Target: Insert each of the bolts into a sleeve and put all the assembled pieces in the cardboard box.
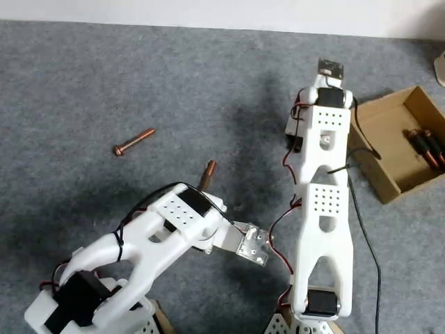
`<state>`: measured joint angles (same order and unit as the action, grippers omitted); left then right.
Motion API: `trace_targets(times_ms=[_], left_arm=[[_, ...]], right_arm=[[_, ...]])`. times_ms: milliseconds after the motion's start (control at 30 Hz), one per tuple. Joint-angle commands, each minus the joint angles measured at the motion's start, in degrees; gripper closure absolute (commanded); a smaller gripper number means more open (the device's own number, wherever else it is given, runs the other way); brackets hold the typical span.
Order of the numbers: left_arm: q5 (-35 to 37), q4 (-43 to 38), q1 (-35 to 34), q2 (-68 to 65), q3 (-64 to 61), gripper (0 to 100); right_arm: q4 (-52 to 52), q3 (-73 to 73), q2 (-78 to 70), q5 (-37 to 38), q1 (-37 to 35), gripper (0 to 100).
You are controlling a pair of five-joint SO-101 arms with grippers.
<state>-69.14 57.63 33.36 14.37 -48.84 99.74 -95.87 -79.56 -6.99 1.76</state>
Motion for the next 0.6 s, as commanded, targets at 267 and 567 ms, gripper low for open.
trace_targets(times_ms=[267,567], left_arm=[[-0.62,0.09,-0.4,-0.04,0.31,99],[-0.53,0.09,-0.4,-0.04,0.57,99]], right_arm=[[-0.92,-6.73,0.92,0.62,2.07,99.4],[-1.89,-6.64,0.84,0.53,2.86,99.4]])
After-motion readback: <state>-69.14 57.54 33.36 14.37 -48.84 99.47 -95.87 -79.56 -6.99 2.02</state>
